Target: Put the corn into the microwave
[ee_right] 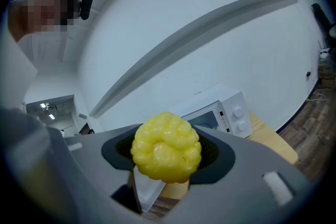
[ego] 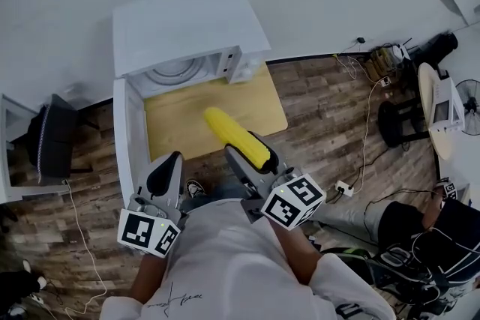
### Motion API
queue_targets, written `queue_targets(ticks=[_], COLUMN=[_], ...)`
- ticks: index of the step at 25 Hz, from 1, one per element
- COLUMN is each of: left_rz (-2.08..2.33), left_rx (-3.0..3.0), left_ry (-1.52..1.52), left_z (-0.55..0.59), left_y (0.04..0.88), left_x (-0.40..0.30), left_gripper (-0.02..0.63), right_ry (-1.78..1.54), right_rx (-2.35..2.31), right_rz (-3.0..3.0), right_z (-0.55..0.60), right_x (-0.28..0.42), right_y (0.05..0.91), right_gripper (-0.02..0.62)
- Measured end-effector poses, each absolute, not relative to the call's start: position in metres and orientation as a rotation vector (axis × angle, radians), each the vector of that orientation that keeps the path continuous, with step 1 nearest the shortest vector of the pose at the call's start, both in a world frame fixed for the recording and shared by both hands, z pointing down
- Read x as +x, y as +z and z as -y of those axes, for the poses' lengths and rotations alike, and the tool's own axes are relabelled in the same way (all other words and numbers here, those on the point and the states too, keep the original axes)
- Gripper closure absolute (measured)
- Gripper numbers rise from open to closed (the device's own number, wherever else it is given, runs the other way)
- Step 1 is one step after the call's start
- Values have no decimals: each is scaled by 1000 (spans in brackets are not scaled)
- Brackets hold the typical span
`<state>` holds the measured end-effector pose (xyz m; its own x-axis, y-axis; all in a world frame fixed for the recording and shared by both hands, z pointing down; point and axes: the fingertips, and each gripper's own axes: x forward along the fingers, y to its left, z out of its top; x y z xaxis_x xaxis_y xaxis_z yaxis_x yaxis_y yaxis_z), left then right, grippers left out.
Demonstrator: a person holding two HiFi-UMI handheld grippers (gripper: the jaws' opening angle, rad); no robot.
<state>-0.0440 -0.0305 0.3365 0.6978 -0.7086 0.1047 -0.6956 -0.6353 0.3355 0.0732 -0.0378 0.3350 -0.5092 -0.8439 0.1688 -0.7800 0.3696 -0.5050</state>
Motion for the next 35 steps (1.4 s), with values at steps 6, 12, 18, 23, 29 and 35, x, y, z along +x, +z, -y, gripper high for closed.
queue_targets(ticks=[6, 12, 18, 23, 29, 35], left_rz=[1104, 1148, 1171, 1178, 1191, 1227], left_rx=[2545, 2518, 2517, 2504, 2486, 2473], left_ry=[-35, -25, -16, 4, 27, 35], left_z=[30, 33, 39, 42, 50, 60], left_y=[344, 347, 347, 354, 357, 355], left_x=[-44, -51, -52, -49, -47, -50], left_gripper=[618, 618, 618, 618, 618, 618], right_ry=[-827, -867, -889, -901, -939, -956], right_rx=[-1499, -1485, -1464, -1451, -1420, -1408], right_rz=[-2517, -2537, -2579, -2602, -2625, -2650], right_z=[45, 56, 70, 82, 100, 116], right_x=[72, 66, 64, 63, 61, 60], right_y=[348, 363, 377, 388, 399, 407], right_gripper=[334, 334, 334, 333, 333, 333])
